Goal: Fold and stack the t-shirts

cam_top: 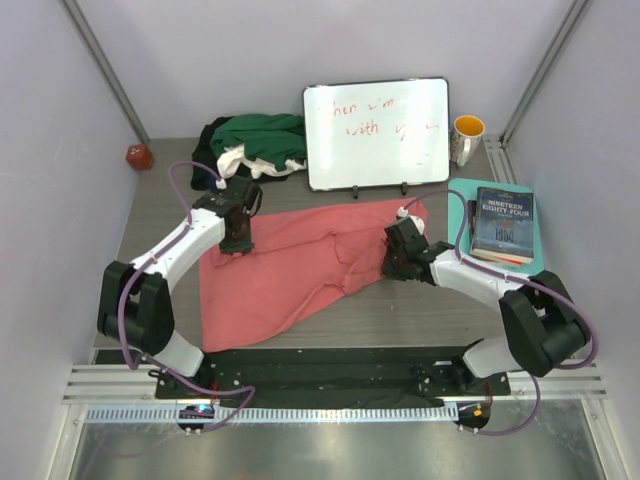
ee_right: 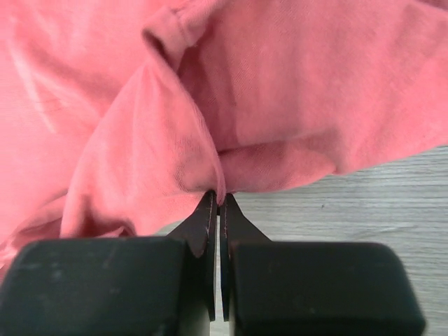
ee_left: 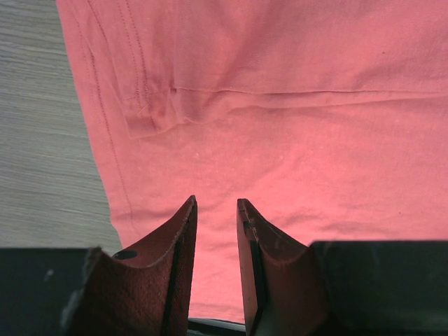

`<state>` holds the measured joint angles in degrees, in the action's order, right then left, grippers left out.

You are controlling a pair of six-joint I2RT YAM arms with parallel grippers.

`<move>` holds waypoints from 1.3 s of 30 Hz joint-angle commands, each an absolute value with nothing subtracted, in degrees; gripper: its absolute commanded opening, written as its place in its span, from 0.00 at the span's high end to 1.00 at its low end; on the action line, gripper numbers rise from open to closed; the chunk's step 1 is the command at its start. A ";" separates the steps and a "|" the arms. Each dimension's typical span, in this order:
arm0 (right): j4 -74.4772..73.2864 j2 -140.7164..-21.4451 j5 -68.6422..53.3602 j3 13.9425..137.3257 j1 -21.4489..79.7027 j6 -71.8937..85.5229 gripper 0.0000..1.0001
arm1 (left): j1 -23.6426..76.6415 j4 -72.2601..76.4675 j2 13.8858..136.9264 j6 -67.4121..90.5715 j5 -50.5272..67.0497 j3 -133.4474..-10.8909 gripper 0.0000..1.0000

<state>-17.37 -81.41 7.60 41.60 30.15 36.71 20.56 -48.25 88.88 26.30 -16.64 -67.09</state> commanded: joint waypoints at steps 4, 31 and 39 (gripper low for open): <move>-18.63 -77.17 8.44 45.44 30.32 35.25 0.99 | 20.57 -46.23 88.77 25.66 -16.08 -66.36 0.70; -24.80 -110.41 -6.15 80.87 29.53 29.18 0.61 | 20.48 -46.58 88.16 25.66 -17.05 -66.01 0.70; -23.73 -96.08 -1.85 73.66 29.00 26.19 0.59 | 20.57 -46.06 88.50 25.66 -15.74 -66.18 0.70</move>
